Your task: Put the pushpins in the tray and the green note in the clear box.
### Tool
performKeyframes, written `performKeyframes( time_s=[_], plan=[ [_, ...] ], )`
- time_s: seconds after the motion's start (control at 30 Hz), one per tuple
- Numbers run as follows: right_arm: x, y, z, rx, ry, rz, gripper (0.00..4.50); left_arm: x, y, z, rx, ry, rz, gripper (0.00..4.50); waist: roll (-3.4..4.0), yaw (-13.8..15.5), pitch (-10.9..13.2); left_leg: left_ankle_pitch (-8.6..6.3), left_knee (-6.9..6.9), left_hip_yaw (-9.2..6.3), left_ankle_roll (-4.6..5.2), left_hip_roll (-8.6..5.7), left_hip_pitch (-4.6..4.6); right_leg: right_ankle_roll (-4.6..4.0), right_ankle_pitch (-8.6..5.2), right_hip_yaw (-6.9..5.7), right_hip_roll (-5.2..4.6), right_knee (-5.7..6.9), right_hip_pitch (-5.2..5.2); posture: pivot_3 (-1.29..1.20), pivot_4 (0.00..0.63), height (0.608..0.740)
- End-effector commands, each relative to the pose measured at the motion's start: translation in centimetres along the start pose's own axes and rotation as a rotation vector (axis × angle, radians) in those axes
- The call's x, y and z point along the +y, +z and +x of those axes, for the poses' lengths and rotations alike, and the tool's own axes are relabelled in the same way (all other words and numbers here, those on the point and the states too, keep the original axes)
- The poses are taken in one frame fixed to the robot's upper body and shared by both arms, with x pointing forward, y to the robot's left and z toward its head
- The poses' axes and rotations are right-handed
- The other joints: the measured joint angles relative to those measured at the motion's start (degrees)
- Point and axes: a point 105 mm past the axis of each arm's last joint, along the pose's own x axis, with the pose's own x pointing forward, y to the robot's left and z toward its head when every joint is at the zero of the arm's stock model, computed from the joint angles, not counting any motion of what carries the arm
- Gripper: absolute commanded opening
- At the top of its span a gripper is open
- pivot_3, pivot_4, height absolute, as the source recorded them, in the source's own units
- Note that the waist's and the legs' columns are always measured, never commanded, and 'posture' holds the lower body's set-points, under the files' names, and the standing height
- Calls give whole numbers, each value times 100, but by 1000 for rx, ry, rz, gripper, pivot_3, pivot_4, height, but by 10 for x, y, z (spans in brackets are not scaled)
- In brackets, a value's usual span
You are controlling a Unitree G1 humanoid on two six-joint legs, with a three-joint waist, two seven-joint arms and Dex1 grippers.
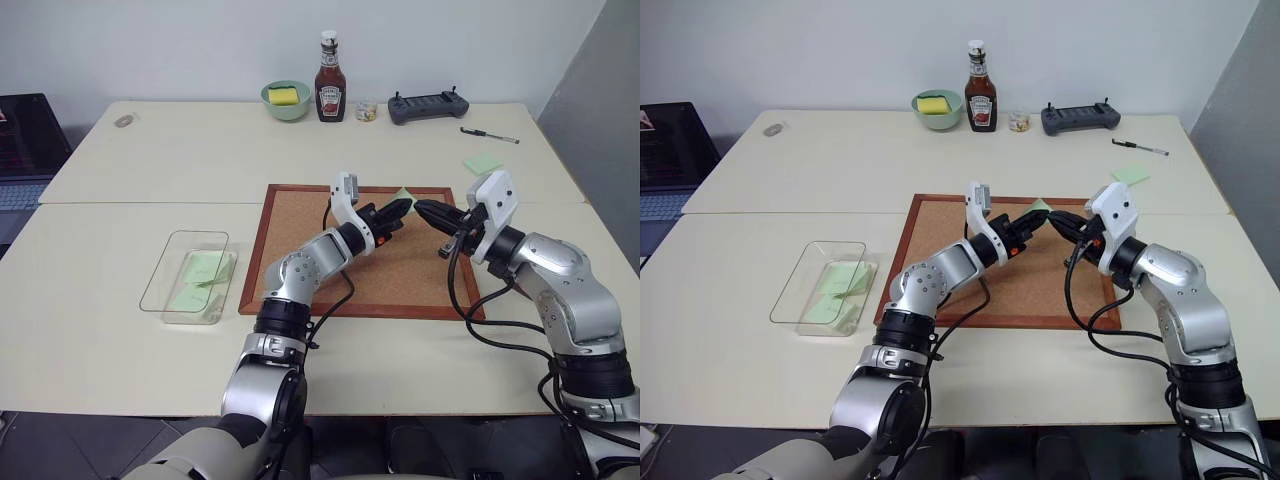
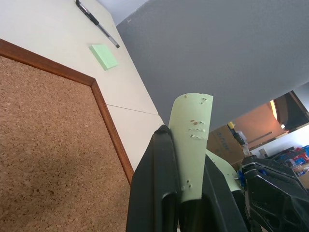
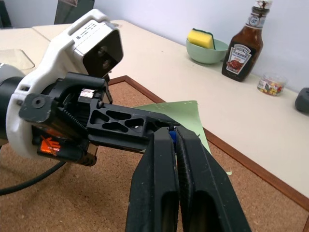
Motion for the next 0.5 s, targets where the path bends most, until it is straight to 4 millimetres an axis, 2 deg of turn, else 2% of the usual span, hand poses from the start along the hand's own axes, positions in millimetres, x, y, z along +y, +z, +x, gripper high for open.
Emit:
performKeyframes(
  time_s=[0.03, 0.5],
  plan=[
    [-5, 23, -4, -73, -20, 28, 0, -18, -15, 11, 2, -65, -40, 40, 0, 0, 0, 0, 0, 0, 0, 0, 0, 0, 0, 0, 0, 0, 0, 0, 150, 740],
    [-7, 24, -8, -68, -21, 234, 0, -16, -15, 11, -2, -57, -33, 40, 0, -1, 0, -2, 0, 0, 3, 0, -1, 0, 0, 0, 0, 0, -1, 0, 150, 740]
  ],
)
